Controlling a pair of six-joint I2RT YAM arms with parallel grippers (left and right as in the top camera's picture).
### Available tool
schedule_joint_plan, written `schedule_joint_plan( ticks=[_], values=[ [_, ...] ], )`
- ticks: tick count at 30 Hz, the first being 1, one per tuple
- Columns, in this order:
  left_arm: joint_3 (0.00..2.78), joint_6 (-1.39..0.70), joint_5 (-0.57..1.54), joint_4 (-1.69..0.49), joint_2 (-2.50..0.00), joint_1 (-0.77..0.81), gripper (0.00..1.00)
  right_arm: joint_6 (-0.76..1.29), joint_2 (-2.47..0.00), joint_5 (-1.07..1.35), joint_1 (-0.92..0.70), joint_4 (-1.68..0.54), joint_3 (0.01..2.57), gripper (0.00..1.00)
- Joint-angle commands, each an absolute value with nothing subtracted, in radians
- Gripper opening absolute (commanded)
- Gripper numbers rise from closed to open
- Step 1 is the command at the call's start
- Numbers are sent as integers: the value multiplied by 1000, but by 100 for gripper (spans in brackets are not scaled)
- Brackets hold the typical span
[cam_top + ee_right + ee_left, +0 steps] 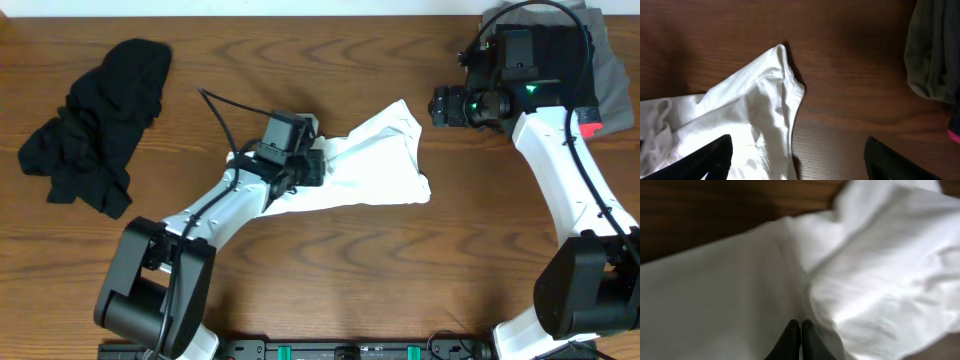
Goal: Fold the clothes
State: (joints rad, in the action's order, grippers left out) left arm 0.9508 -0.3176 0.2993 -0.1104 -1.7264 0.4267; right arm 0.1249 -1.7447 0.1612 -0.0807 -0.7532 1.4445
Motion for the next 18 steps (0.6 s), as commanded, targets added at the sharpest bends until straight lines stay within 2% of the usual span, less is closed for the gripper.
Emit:
schedule_joint_plan(
  ticks=[1,8,18],
  values=[
    [962,-328,351,-108,-1726,466,6,126,-1753,166,-74,-752,1459,83],
    [957,-328,351,-117,-1763,529,6,126,-1753,166,-74,-752,1459,85],
    [962,-353,365,-58,-1785,533,6,126,-1753,166,-74,-765,1459,87]
  ],
)
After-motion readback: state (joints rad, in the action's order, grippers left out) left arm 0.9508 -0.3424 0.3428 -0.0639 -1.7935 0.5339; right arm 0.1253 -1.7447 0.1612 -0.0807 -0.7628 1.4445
